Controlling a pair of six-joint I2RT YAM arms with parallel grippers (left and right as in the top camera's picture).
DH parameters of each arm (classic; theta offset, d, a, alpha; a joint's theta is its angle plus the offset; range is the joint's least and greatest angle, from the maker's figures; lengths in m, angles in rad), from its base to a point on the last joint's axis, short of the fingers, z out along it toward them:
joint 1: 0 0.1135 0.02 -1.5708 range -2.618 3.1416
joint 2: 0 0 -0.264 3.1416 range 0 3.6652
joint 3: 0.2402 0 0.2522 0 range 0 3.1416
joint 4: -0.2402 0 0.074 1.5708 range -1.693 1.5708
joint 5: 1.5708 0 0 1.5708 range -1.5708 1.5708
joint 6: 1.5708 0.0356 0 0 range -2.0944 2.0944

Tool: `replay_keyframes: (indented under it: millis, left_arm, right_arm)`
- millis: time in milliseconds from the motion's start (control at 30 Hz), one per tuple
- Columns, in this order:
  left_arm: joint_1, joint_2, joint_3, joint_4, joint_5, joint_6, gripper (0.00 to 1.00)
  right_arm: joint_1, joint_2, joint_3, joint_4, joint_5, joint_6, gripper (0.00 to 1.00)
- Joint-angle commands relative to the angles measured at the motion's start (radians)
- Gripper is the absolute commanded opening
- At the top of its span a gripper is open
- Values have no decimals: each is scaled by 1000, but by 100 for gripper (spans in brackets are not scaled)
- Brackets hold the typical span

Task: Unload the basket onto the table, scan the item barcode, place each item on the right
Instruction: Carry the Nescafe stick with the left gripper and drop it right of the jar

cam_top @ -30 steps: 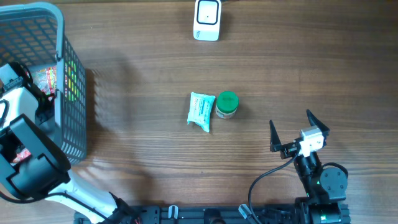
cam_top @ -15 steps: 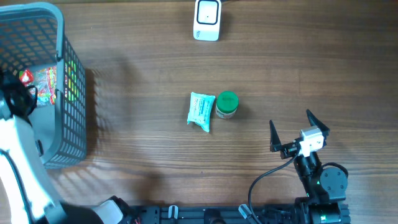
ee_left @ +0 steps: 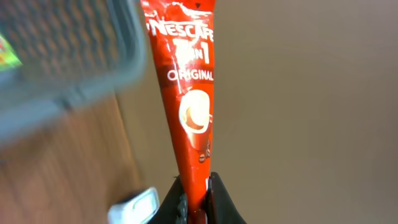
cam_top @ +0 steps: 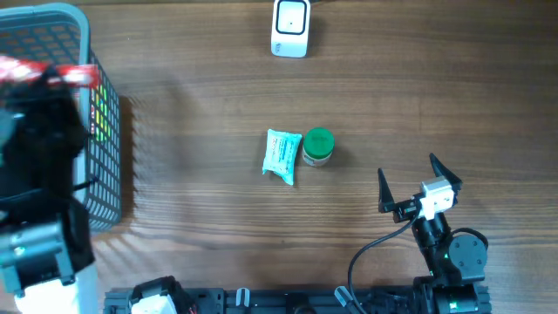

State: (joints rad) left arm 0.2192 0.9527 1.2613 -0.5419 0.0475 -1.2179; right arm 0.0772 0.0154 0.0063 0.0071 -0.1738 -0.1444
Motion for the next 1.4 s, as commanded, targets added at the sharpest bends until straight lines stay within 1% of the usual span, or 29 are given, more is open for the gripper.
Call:
replay_keyframes:
  millis: [0, 100, 233, 300, 500, 733, 1033, 1233, 1367]
  left_arm:
    - [-243, 87, 1, 2, 19, 246, 4]
    - [-405, 196, 1, 24, 19, 298, 4]
    - [-569, 352, 1, 67, 19, 304, 4]
    - [-688, 481, 1, 142, 19, 352, 4]
    - [-854, 694, 1, 324, 20, 351, 4]
    - [-965, 847, 1, 460, 19, 351, 4]
    - [-1067, 955, 1, 457, 20, 350, 4]
    - [-1118, 967, 1, 456, 8, 345, 4]
    - [-1119, 991, 1, 456, 8, 291, 4]
  right_arm:
    - [4, -5, -1, 3, 17, -11, 100]
    - [4, -5, -1, 3, 17, -11, 99]
    - [4, -5, -1, 3, 17, -11, 100]
    - [4, -5, -1, 3, 17, -11, 100]
    - [4, -5, -1, 3, 17, -11, 100]
    - [4, -5, -1, 3, 17, -11, 100]
    - [4, -5, -1, 3, 17, -11, 100]
    - [4, -5, -1, 3, 17, -11, 100]
    - [4, -5, -1, 3, 17, -11, 100]
